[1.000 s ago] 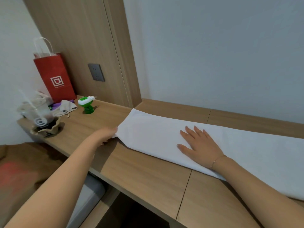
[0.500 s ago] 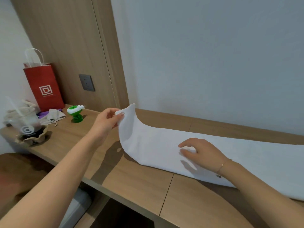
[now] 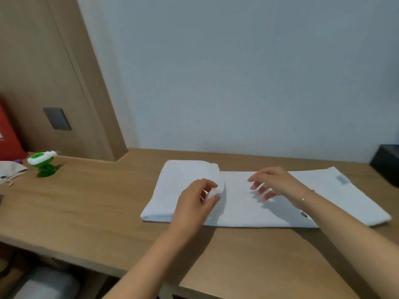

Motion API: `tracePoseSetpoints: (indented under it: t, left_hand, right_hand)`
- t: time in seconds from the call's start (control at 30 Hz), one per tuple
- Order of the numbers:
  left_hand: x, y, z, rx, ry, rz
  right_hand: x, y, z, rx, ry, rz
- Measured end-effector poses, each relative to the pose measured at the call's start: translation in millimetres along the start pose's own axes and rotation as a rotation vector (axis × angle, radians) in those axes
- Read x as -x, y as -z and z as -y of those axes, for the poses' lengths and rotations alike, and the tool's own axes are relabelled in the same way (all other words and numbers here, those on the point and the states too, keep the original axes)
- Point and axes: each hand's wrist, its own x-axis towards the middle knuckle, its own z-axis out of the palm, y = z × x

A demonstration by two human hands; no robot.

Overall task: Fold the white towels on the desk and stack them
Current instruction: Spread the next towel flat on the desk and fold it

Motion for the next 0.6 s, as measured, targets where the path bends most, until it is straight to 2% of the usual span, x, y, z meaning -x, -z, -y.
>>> tracePoseSetpoints:
  t: [0.13, 0.37, 0.5, 0.6]
  left_hand:
    - [29, -23, 20, -0.074, -0.046, 0.072]
    - [30, -18, 23, -0.011, -0.099, 0.035]
    - [31, -17, 22, -0.046, -0.178, 0.025]
    - [31, -16, 20, -0.1, -0.215, 0.008]
  right_hand:
    - [-11, -11, -6, -0.01, -0.125, 0.063]
    - [-41, -58, 10, 0.118, -0.254, 0.164]
    - [-48, -80, 17, 0.185, -0.236, 0.163]
    - [-49, -87, 22, 0.116, -0.118, 0.087]
